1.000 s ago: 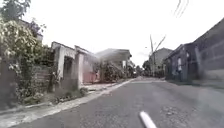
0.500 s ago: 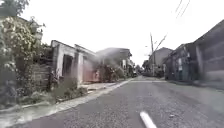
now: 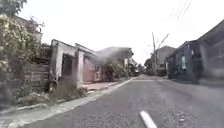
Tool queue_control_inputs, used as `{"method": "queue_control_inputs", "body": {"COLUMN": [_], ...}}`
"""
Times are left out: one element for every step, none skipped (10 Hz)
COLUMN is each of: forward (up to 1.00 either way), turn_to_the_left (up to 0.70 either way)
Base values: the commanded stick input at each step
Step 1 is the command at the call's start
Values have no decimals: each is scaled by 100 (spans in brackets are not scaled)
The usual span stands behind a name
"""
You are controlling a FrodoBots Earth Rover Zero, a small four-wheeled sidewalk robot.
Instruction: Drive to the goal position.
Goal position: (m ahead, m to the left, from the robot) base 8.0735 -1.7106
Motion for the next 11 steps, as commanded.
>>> {"method": "queue_control_inputs", "body": {"forward": [50, 50, 50, 50, 50, 50, 50, 50, 50, 50, 50], "turn_to_the_left": [-6, -30, -49, -49, -49, -49, -41, -7, 0, 0, 0]}}
